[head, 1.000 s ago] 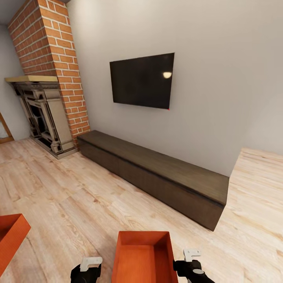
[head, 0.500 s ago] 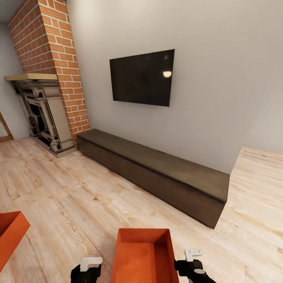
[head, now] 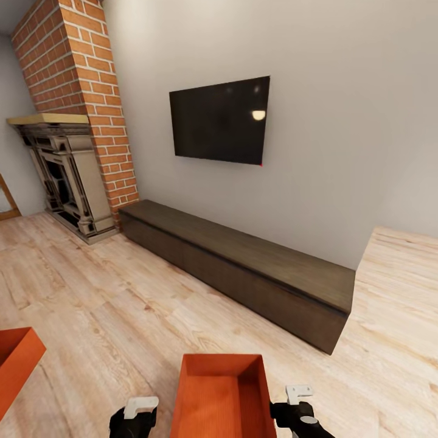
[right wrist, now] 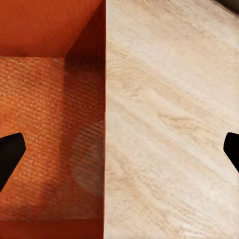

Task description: Move the two storage containers from the living room to the garage. In the garage, place one container on the floor and stack the other container on top of it (either order is fine).

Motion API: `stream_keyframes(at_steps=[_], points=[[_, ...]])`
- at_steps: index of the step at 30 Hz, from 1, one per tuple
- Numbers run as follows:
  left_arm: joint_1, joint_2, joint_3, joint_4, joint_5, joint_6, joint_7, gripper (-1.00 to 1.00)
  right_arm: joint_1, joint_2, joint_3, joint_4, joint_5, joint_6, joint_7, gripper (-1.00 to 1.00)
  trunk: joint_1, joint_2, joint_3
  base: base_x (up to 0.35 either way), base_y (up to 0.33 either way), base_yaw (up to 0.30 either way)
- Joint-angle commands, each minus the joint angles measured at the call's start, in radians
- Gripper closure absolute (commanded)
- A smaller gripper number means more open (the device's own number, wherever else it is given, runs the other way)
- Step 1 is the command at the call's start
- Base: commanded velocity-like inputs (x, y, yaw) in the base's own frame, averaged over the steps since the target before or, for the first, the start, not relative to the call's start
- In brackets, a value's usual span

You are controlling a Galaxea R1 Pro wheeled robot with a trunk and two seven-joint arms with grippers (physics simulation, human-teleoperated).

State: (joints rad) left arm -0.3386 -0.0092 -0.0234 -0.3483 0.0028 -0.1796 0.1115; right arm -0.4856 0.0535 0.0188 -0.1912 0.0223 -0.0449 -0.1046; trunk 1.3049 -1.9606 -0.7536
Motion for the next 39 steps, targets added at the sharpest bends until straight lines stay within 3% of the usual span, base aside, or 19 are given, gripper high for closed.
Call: stream_keyframes(at_steps=[1,39], points=[[-0.001,0.000,-0.003,0.002,0.000,-0.018,0.005,-1.00,-0.001,0.000,0.002,0.001,0.002,-0.003,-0.004,-1.00,0.000,0.000,-0.001,0.112,-0.131,0.000],[0.000,0.000,-0.002,0.003,0.000,-0.047,0.005,-1.00,-0.001,0.000,0.001,0.001,0.002,-0.003,-0.004,-1.00,0.000,0.000,-0.001,0.012,-0.019,0.000]])
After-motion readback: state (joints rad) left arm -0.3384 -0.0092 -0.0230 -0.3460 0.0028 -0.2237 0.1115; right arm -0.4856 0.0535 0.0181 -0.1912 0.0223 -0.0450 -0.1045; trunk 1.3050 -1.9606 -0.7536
